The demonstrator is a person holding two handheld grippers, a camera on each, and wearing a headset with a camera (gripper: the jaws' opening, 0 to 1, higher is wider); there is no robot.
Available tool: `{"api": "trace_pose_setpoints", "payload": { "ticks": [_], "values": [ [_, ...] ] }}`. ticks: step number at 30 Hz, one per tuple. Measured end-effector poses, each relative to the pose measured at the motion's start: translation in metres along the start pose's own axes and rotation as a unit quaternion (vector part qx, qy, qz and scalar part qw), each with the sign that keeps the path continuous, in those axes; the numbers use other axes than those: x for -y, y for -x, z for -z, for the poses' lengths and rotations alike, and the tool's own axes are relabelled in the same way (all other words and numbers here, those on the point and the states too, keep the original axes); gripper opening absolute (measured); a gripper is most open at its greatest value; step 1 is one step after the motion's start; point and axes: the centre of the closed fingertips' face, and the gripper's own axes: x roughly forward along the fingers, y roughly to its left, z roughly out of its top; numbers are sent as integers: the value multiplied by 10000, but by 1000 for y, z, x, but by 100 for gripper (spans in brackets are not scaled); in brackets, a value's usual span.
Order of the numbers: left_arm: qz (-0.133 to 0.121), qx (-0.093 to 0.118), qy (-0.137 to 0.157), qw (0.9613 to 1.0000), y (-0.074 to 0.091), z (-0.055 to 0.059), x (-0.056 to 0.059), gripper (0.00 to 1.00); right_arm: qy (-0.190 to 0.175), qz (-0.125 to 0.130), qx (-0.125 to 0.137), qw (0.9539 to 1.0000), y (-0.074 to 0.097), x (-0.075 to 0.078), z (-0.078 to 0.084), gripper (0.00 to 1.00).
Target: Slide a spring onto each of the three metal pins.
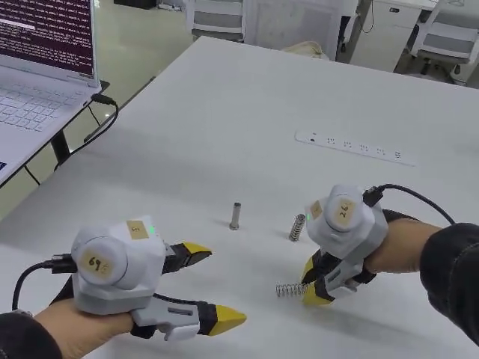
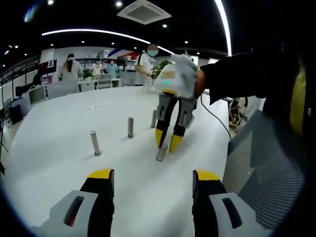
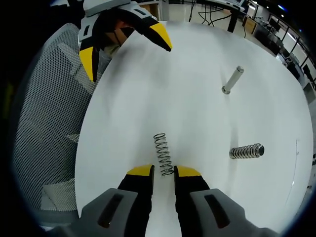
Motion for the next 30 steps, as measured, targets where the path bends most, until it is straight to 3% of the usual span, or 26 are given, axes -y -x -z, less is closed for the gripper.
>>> {"api": "trace_pose_setpoints", "payload": {
  "ticks": [12,20,30],
  "values": [
    [37,16,-42,10000,-3,-3,2,59,156,47,-55,9999,4,2,-1,8],
    [160,50,-153,9997,-9,-9,8,57,104,-10,7,9999,25,-11,-16,8],
    [310,122,-271,9991,-10,-17,17,55,326,60,46,9994,44,-23,-40,8]
  ]
}}
